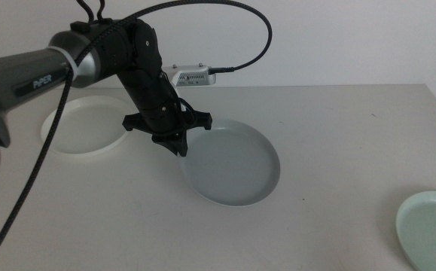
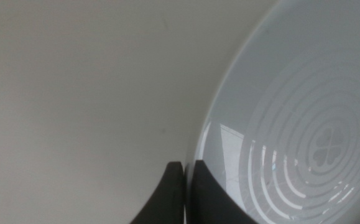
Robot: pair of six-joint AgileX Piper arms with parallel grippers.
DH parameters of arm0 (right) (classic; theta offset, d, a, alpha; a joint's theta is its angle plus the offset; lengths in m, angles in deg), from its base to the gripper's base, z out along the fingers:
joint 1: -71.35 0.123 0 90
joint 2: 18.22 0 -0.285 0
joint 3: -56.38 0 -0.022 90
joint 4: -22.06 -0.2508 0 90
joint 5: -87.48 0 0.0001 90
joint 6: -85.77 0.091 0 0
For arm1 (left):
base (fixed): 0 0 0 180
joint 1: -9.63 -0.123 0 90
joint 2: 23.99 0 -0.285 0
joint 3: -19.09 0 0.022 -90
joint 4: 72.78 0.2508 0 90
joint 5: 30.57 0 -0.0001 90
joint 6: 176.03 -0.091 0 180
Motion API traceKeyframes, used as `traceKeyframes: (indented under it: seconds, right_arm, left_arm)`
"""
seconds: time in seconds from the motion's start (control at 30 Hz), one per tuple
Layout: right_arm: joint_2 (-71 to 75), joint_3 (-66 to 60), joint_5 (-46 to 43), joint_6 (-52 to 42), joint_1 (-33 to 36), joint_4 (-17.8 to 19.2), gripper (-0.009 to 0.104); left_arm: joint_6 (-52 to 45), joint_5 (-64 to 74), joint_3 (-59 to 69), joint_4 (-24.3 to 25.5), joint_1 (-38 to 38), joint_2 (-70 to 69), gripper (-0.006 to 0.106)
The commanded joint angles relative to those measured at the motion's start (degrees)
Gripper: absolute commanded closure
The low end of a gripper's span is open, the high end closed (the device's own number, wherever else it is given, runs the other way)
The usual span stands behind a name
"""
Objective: Stack the three bowls on top of each other.
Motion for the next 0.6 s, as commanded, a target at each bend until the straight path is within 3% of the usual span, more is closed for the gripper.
traceKeyframes:
  seconds: [0.0, 0.47, 0.57]
  right_arm:
    - [1.53, 0.32, -4.68, -0.29, 0.09, 0.81, 0.049]
    - [1.53, 0.32, -4.68, -0.29, 0.09, 0.81, 0.049]
    - [1.53, 0.32, -4.68, -0.29, 0.09, 0.81, 0.049]
  left_arm:
    - [0.78, -0.70, -3.21, -2.63, 0.28, -1.42, 0.100]
    - [-0.13, -2.72, -4.10, -4.79, 0.28, 5.25, 0.100]
    - [-1.24, -2.44, -4.10, -4.57, 0.28, 5.32, 0.094]
